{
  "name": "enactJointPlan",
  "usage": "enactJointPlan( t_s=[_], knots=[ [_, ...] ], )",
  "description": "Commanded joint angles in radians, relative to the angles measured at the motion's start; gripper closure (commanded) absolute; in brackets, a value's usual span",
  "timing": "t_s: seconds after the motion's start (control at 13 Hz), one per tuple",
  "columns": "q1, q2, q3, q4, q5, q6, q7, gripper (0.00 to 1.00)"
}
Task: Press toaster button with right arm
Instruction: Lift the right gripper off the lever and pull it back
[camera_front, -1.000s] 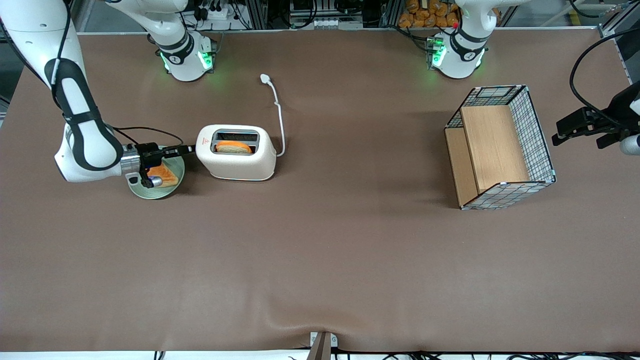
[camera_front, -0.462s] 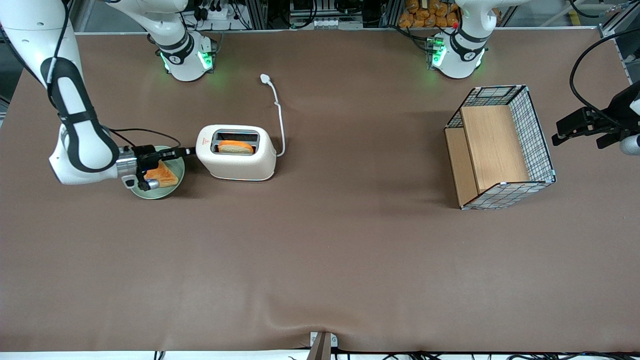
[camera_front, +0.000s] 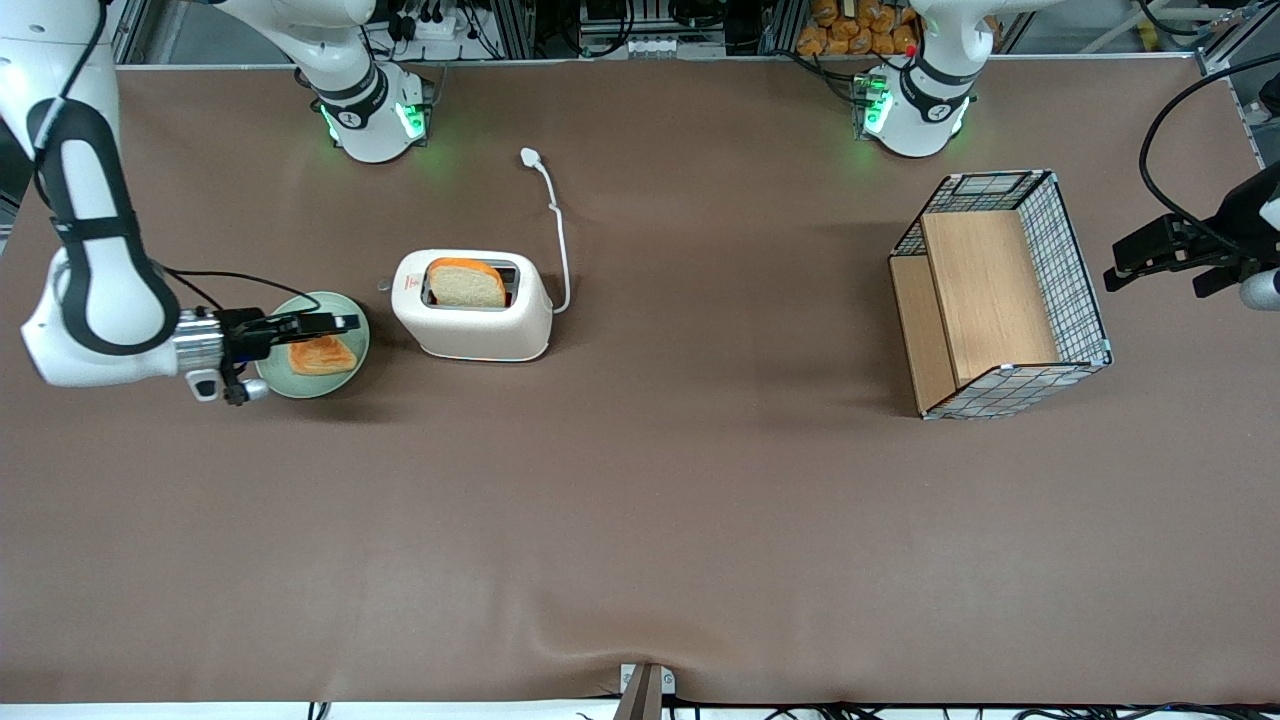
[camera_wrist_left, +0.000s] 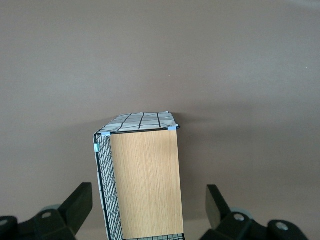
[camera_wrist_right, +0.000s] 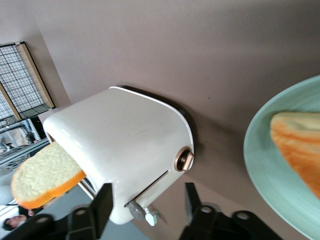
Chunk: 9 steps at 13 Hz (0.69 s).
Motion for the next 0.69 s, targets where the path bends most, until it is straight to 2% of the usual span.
enactJointPlan(
  t_s=[0.0, 0.38, 0.62],
  knots=[
    [-0.018, 0.02, 0.012, 0.119, -0.068, -0.048, 0.012, 0.0],
    [0.015, 0.003, 0.016, 0.336, -0.244, -0.14, 0.107, 0.0],
    [0.063, -0.075, 0.016, 0.365, -0.376, -0.132, 0.15, 0.0]
  ],
)
